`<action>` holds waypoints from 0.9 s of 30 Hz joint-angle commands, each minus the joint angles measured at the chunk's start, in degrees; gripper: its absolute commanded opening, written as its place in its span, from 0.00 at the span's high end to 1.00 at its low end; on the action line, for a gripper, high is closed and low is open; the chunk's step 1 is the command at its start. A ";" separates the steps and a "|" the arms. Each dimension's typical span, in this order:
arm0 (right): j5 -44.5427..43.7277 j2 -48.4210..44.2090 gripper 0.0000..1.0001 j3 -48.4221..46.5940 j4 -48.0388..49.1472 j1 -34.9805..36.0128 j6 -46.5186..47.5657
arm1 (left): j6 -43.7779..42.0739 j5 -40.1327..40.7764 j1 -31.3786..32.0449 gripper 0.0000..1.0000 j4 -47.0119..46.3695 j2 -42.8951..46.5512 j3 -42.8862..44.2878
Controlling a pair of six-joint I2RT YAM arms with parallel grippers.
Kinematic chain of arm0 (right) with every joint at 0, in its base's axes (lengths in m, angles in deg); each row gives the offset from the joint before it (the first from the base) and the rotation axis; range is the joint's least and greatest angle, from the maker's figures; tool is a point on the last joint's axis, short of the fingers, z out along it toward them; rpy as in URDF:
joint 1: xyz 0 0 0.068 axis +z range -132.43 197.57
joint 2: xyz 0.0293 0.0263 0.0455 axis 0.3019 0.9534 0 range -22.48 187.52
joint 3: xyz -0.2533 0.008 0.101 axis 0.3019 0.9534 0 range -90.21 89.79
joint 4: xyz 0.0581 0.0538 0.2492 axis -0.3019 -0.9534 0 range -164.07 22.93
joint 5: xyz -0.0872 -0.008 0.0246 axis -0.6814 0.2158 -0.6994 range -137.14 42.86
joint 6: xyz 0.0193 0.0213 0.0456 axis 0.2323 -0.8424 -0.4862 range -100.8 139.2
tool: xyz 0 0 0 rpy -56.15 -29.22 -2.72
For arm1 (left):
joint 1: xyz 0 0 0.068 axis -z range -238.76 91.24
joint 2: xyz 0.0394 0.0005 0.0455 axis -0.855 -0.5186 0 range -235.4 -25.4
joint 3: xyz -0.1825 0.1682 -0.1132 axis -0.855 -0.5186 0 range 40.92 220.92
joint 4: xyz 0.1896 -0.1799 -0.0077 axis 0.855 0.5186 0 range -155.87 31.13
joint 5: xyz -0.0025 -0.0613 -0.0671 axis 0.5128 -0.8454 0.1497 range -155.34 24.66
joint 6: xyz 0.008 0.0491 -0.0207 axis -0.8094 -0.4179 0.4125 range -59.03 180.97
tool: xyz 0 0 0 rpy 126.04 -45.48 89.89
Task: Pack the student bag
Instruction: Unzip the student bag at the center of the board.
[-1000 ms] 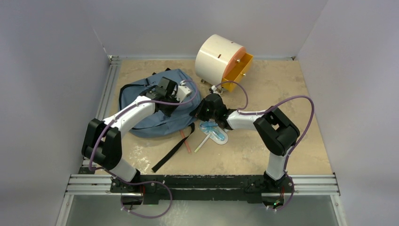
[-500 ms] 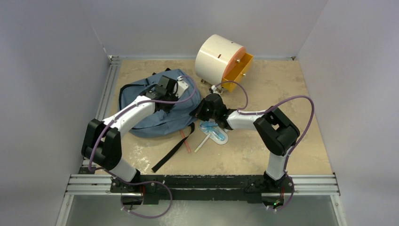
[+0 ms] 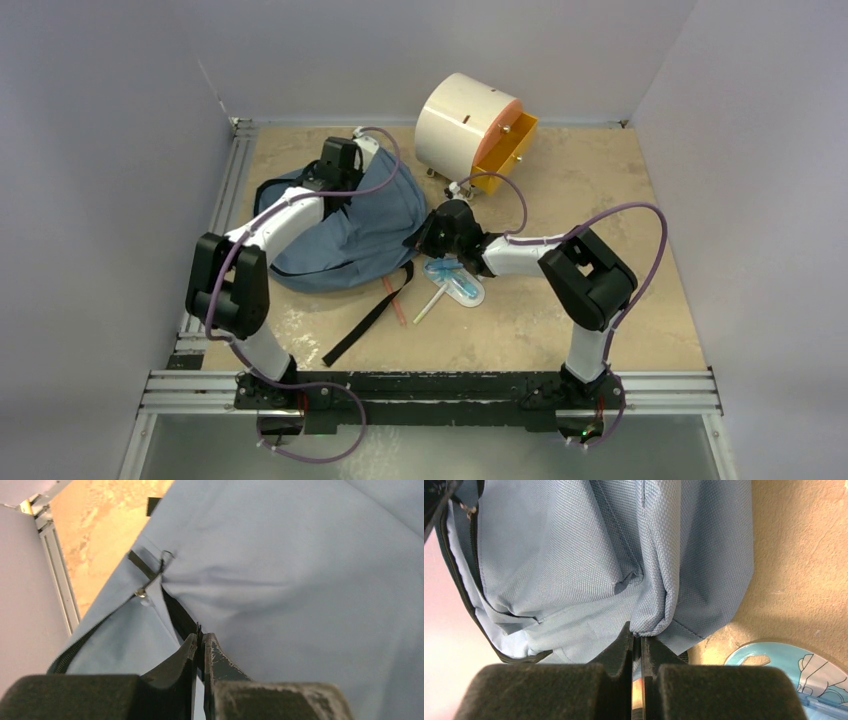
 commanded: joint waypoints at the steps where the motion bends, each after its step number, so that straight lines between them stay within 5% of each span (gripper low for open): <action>1: -0.58 -2.10 1.00 0.26 0.80 -0.01 1.70 | -1.54 1.69 -3.30 1.00 -10.58 -2.62 5.13; 23: 0.60 -3.36 1.00 2.08 1.81 -0.47 3.38 | -1.18 -0.04 -12.34 1.00 -16.88 -19.13 20.79; 27: 1.49 -3.70 1.00 1.54 2.69 -0.47 5.30 | 3.17 -5.69 -12.34 0.74 -12.91 -16.06 20.69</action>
